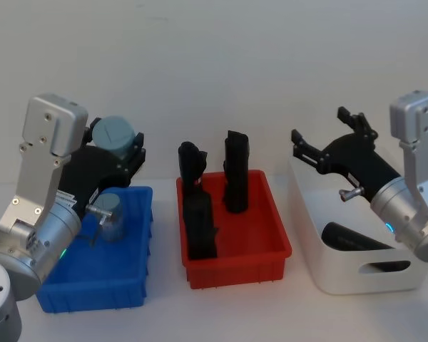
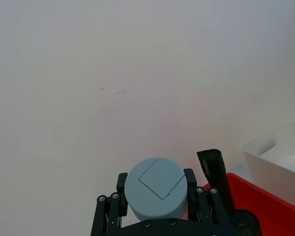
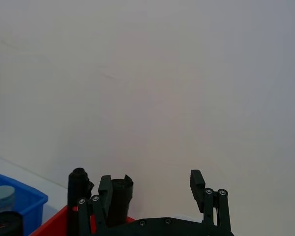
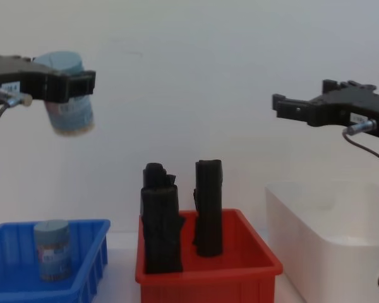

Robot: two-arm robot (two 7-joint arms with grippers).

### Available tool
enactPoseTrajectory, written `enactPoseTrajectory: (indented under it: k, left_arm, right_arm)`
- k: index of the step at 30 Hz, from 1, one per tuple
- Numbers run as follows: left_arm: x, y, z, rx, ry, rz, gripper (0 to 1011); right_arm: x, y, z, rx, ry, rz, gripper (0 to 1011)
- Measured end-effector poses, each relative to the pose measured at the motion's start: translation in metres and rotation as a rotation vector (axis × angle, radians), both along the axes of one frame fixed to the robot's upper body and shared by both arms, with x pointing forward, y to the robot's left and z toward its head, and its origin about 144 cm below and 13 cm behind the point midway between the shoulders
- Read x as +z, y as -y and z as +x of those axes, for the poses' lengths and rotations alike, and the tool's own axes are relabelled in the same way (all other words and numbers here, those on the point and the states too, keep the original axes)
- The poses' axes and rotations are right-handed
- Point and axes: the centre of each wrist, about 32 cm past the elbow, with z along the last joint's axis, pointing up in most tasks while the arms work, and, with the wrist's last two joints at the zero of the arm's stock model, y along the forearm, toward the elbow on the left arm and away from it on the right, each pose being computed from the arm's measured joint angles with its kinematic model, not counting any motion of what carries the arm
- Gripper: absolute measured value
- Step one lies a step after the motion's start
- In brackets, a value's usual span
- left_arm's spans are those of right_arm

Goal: Pick the cotton swabs from the blue box and place them into the white box.

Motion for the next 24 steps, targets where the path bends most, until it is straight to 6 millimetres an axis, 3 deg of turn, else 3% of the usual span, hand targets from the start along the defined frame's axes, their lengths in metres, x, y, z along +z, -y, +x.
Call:
enactPoseTrajectory:
  k: [24]
  left_arm:
    - [0.006,0.017,0.008,-0.166,0.04,-0.025,683]
  right_arm:
    - [-0.016,-0.015,0.001,0.128,0.034,-0.08,1002]
